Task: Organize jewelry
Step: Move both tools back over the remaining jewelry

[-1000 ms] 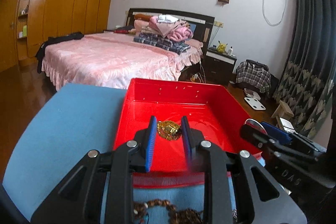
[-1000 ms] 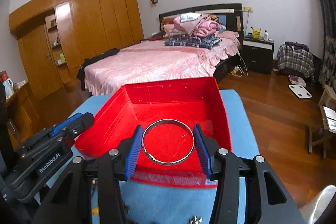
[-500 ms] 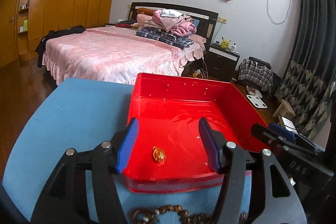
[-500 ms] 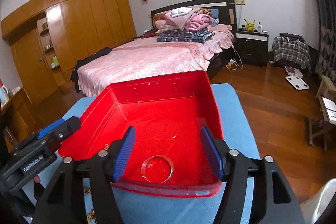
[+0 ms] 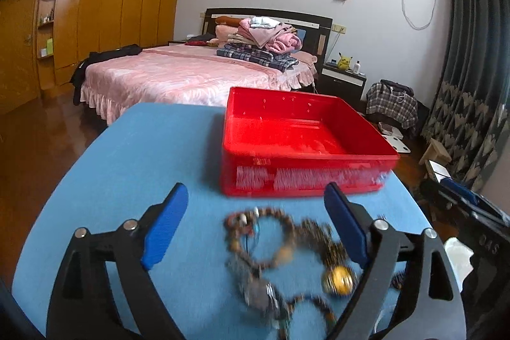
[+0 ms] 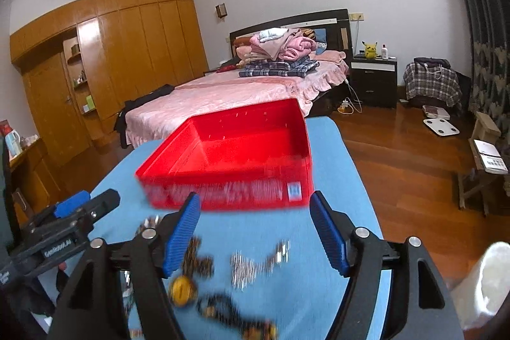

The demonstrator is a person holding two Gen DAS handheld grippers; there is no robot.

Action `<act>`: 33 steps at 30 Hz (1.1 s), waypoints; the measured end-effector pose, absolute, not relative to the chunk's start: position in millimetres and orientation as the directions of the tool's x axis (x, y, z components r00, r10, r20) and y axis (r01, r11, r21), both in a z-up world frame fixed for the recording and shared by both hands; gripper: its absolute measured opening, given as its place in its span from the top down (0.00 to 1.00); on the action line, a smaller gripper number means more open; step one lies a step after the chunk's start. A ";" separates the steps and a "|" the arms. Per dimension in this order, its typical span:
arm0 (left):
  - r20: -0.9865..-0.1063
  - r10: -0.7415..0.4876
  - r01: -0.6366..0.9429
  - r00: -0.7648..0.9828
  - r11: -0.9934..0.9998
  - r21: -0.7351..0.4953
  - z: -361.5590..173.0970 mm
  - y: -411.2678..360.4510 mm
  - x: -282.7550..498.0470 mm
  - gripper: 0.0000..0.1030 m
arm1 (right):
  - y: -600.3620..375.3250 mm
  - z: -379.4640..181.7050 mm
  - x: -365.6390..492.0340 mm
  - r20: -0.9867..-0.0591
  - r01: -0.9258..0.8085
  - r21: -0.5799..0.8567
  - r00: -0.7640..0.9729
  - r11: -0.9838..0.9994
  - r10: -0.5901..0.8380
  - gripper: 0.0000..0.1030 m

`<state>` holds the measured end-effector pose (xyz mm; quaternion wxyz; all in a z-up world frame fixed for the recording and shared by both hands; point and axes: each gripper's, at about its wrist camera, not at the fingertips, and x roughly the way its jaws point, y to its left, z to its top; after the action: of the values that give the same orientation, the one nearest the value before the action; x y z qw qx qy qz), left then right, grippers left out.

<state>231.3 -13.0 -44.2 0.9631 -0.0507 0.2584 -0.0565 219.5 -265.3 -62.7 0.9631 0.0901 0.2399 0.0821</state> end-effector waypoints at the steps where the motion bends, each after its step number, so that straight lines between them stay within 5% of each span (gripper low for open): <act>1: -0.491 -0.135 0.083 0.861 0.989 -0.125 -45.7 -13.2 225.0 0.17 | -264.2 -67.1 206.4 -0.443 -0.112 0.215 0.874 0.970 0.199 0.32; 21: -0.474 -0.064 0.049 0.878 0.998 -0.043 -103.9 -10.7 141.0 0.15 | -229.6 -135.2 128.2 -0.431 -0.143 0.125 0.883 0.982 0.184 0.28; 33: -0.490 -0.072 0.049 0.869 0.997 -0.058 -121.4 -4.9 135.8 0.15 | -215.4 -152.5 127.7 -0.444 -0.142 0.068 0.882 0.987 0.158 0.40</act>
<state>135.8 -4.9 -121.4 0.9665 -0.0218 0.2540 -0.0313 127.7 -215.4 -152.5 0.9700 0.0166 0.2300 0.0774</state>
